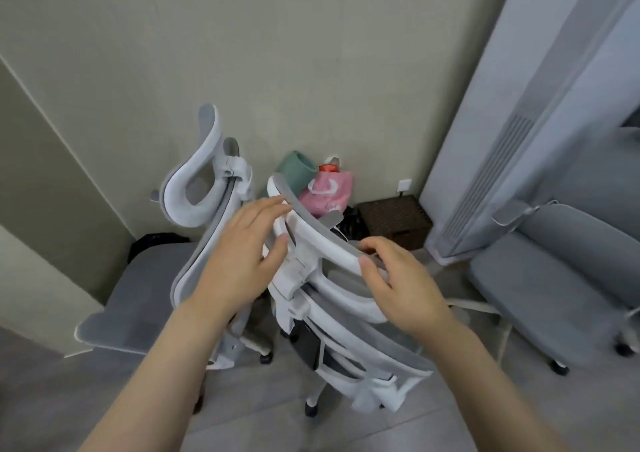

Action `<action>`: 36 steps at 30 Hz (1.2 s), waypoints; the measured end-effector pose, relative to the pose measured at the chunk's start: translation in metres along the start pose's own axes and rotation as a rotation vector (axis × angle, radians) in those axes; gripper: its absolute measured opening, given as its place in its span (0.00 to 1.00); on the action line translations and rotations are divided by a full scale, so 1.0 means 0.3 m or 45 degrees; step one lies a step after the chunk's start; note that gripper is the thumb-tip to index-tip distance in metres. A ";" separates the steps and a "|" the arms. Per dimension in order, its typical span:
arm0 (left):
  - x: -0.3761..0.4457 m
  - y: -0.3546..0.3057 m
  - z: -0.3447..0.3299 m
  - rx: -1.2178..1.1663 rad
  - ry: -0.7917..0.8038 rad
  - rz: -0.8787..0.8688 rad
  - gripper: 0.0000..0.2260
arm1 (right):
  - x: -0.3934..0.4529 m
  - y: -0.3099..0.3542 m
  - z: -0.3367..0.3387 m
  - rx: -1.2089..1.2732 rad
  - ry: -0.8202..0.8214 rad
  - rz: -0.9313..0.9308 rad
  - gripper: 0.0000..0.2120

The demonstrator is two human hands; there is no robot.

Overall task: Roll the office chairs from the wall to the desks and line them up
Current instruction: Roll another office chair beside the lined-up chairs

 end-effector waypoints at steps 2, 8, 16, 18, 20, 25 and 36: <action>0.085 0.023 -0.023 0.046 0.031 -0.080 0.19 | -0.011 -0.002 -0.022 -0.085 -0.145 -0.004 0.15; 0.213 0.058 -0.142 -0.119 0.033 -0.273 0.15 | -0.070 0.011 -0.047 -0.099 -0.440 -0.255 0.15; 0.182 0.039 -0.169 -0.293 0.070 -0.455 0.14 | -0.166 0.065 -0.065 -0.107 -0.773 -0.493 0.17; 0.162 0.020 -0.175 -0.298 0.131 -0.486 0.15 | -0.207 0.085 -0.065 -0.102 -0.832 -0.543 0.18; 0.143 -0.004 -0.185 -0.299 0.192 -0.542 0.16 | -0.251 0.109 -0.062 -0.132 -0.883 -0.592 0.18; 0.083 -0.107 -0.224 -0.357 0.312 -0.716 0.15 | -0.401 0.159 -0.046 -0.157 -1.015 -0.760 0.13; -0.163 -0.486 -0.425 -0.504 0.642 -1.112 0.20 | -0.837 0.246 0.012 -0.513 -1.452 -1.031 0.17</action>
Point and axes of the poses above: each hand's wrist, its own x-axis towards the middle knuckle, its own z-axis out of the back of the hand, y = z × x, the point moved 4 cm from there along x, towards the middle knuckle, and after that the axes turned 10 degrees about z, right-handed, at the moved point
